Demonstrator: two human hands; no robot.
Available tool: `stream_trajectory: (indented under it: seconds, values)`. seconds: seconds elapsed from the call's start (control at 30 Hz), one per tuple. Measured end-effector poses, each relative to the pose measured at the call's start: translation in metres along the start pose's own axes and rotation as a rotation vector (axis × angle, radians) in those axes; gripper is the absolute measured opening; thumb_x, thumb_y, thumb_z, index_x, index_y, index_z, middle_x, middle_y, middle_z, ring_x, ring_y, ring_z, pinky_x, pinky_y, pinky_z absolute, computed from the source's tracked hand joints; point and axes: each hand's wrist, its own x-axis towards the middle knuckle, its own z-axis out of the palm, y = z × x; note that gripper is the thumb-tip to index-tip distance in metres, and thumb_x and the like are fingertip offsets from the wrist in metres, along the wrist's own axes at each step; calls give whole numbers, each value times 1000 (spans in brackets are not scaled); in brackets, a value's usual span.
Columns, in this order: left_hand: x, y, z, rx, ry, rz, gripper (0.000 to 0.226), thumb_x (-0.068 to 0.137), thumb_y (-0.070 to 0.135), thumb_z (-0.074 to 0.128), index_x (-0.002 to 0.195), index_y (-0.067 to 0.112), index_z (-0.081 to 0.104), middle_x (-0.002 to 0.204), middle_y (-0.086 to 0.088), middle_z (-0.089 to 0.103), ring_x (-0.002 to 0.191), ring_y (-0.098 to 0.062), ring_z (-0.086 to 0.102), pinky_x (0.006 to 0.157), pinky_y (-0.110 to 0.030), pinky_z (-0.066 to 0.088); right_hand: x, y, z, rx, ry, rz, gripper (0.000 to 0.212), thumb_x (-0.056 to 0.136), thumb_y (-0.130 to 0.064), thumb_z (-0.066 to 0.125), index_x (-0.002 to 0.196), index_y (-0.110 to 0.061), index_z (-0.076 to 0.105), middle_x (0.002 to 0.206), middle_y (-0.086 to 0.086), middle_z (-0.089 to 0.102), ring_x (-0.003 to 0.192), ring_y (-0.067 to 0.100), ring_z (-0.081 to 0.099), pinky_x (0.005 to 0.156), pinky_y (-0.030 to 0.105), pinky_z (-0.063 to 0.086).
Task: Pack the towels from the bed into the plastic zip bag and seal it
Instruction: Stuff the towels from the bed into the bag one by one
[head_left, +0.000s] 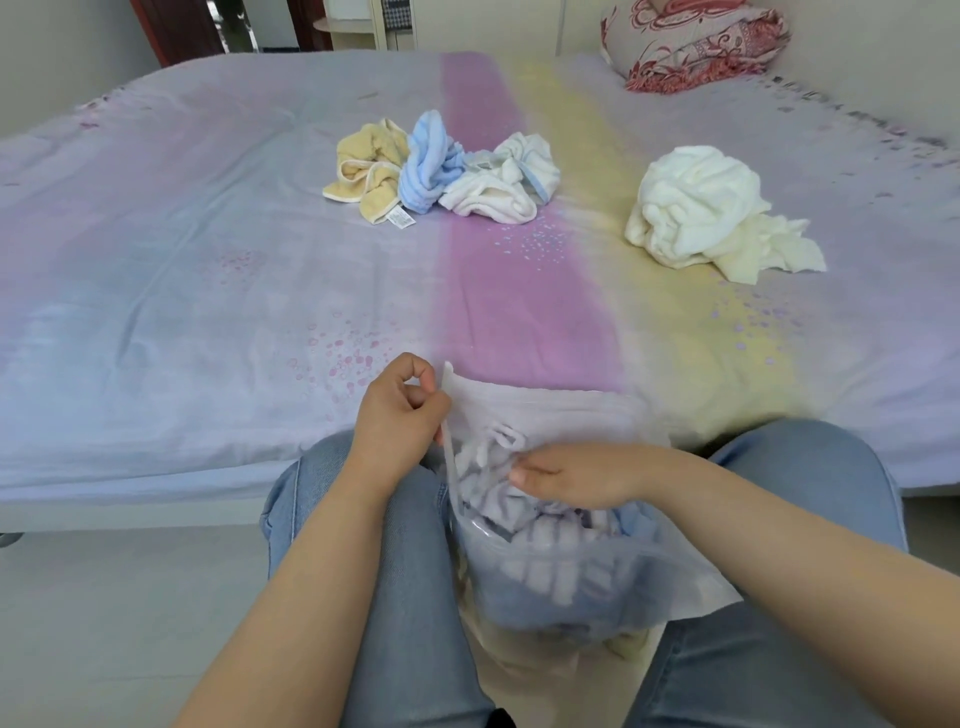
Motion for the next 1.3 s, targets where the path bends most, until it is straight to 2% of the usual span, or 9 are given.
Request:
stream_trajectory:
  seconds: [0.13, 0.27, 0.43, 0.57, 0.63, 0.77, 1.03, 1.17, 1.3]
  values:
    - [9, -3, 6, 30, 2, 16, 33, 79, 2, 52, 66, 31, 45, 42, 10, 40, 37, -12, 42, 45, -25, 37, 2, 18, -24, 267, 230, -3, 35, 98, -41, 45, 112, -16, 64, 109, -5, 67, 99, 13, 63, 88, 26, 48]
    - [14, -4, 8, 59, -7, 43, 37, 83, 0, 53, 66, 32, 44, 41, 11, 38, 36, -9, 41, 41, -19, 36, -7, 38, -70, 768, 869, -78, 20, 91, -7, 53, 86, -18, 69, 74, -7, 73, 62, 3, 65, 58, 15, 49]
    - [17, -8, 8, 53, 2, 45, 36, 83, 0, 55, 66, 31, 44, 42, 8, 37, 37, -12, 38, 42, -17, 34, 13, 113, -123, 438, 1348, 377, 14, 85, -17, 59, 96, -20, 67, 129, 0, 51, 111, 12, 52, 89, 27, 39]
    - [16, -11, 8, 52, 7, 47, 30, 80, 5, 55, 67, 30, 44, 41, 12, 36, 35, -7, 36, 40, -17, 34, 16, 181, -143, 223, 1296, 679, 56, 81, -14, 54, 134, -20, 39, 157, 10, 3, 128, 37, 34, 99, 46, 36]
    - [16, -11, 8, 50, 11, 43, 26, 76, 9, 54, 67, 30, 44, 40, 12, 37, 34, -7, 37, 41, -18, 35, 16, 207, -154, 298, 1220, 697, 67, 83, -21, 54, 143, -17, 24, 151, 16, 23, 126, 39, 39, 97, 44, 37]
    - [19, -10, 10, 48, 12, 33, 29, 78, 5, 55, 67, 29, 43, 40, 12, 36, 34, -8, 34, 40, -17, 32, 17, 222, -158, 326, 1243, 636, 38, 88, -28, 48, 124, -16, 53, 121, 10, 61, 111, 30, 55, 84, 34, 39]
    - [19, -7, 12, 41, 1, 22, 35, 84, -1, 55, 67, 28, 44, 39, 12, 39, 33, -5, 35, 39, -14, 31, 30, 123, -103, 71, 1332, -69, 11, 81, -13, 65, 91, -9, 68, 120, -3, 54, 112, 20, 49, 97, 29, 37]
    - [17, -6, 11, 34, 4, 11, 36, 82, -4, 53, 67, 27, 44, 38, 13, 40, 34, -3, 37, 41, -17, 31, 9, 49, -62, 461, 1017, -364, 16, 94, -24, 47, 79, -20, 50, 65, -19, 47, 61, -2, 42, 60, 13, 33]
    - [15, -4, 10, 31, 5, 12, 36, 83, -4, 52, 67, 27, 44, 38, 12, 40, 33, -3, 37, 40, -15, 32, 2, 36, -61, 685, 1214, -369, 24, 98, -26, 43, 80, -10, 46, 67, -15, 40, 59, -4, 37, 58, 11, 34]
